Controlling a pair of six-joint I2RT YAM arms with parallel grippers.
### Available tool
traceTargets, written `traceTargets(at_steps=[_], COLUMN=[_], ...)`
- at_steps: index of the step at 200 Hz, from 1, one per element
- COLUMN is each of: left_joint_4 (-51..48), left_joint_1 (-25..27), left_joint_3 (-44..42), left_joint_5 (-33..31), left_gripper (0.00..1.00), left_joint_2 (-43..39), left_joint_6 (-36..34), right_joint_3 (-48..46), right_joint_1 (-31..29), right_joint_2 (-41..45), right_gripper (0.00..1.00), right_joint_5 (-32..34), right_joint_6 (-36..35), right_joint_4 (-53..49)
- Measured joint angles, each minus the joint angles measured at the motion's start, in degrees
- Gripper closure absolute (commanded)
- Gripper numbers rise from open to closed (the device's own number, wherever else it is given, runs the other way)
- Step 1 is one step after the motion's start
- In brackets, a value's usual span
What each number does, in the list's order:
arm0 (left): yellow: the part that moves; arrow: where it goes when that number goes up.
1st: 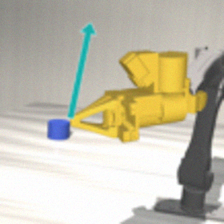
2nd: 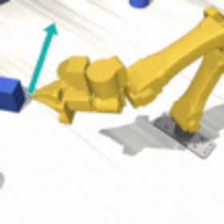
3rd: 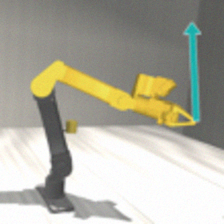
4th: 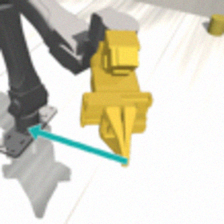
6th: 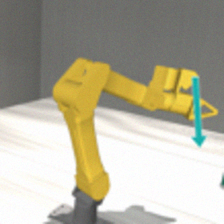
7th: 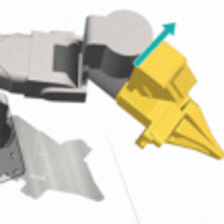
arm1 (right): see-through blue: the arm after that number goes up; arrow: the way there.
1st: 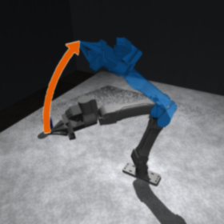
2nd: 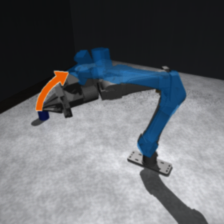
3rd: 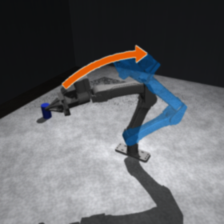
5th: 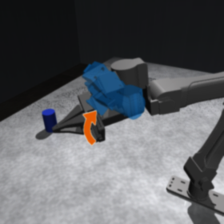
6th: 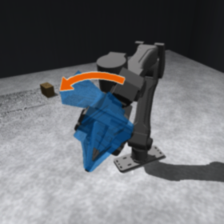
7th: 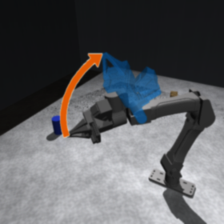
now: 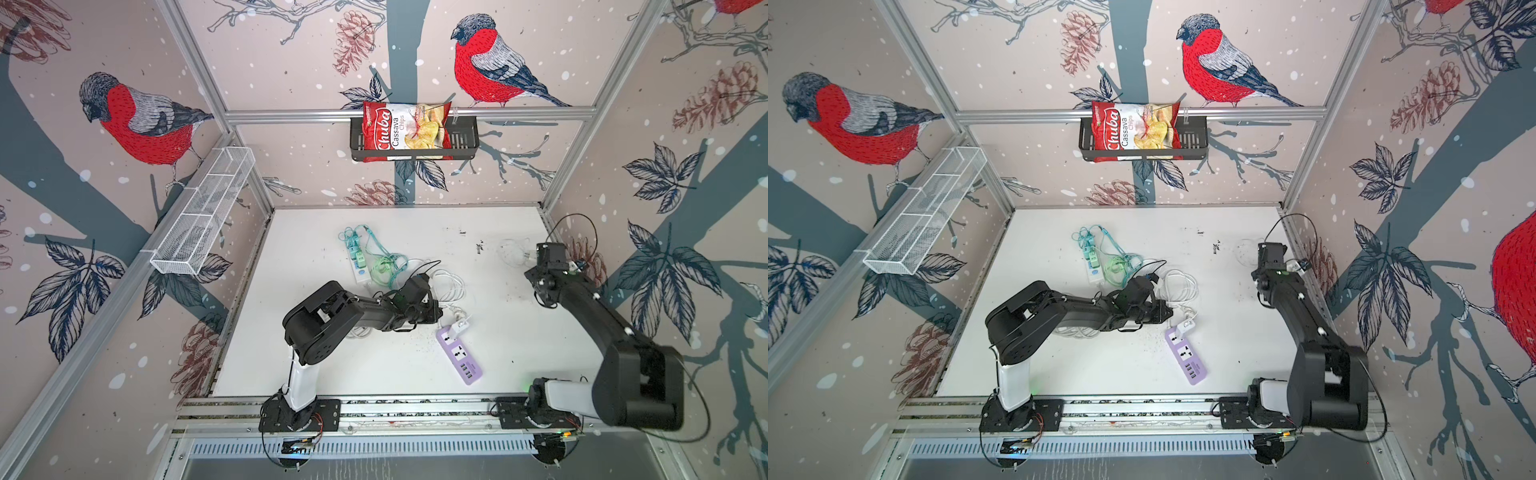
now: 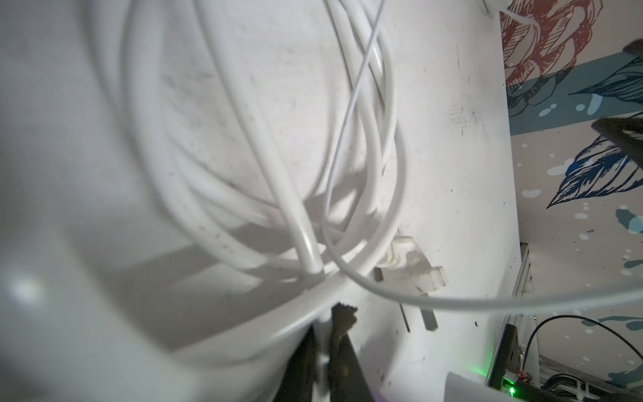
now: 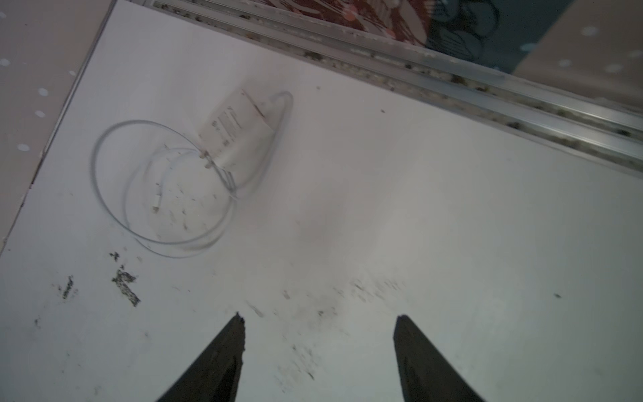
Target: Insert the plug
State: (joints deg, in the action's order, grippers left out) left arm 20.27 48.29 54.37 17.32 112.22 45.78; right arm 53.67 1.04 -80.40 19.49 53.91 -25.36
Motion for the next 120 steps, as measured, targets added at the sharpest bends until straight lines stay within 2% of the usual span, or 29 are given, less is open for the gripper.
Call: traceTargets(at_steps=[6, 38, 89, 120], left_joint_4=[0.02, 1.07, 3.43, 5.33], left_joint_1=[-1.01, -5.95, -14.03, -16.33], left_joint_3=[0.57, 4.96, 9.90, 10.60], left_joint_5=[0.68, 3.08, 4.44, 3.98], left_gripper=[1.00, 1.00, 1.00, 1.00], left_joint_2=[0.52, 4.52, 9.07, 9.90], left_joint_6=[-0.68, -3.23, -5.29, -5.22], right_joint_3=[2.51, 14.34, 29.66, 33.83], right_joint_1=[0.26, 3.04, 4.87, 7.08], right_joint_2=[-2.64, -16.11, -28.50, -33.38], right_gripper=[0.30, 0.30, 0.29, 0.31], right_joint_5=[-0.02, -1.88, -0.20, -0.44], right_joint_6=[-0.31, -3.04, -6.78, -7.52], right_joint_4=[0.20, 0.87, -3.28, -5.14])
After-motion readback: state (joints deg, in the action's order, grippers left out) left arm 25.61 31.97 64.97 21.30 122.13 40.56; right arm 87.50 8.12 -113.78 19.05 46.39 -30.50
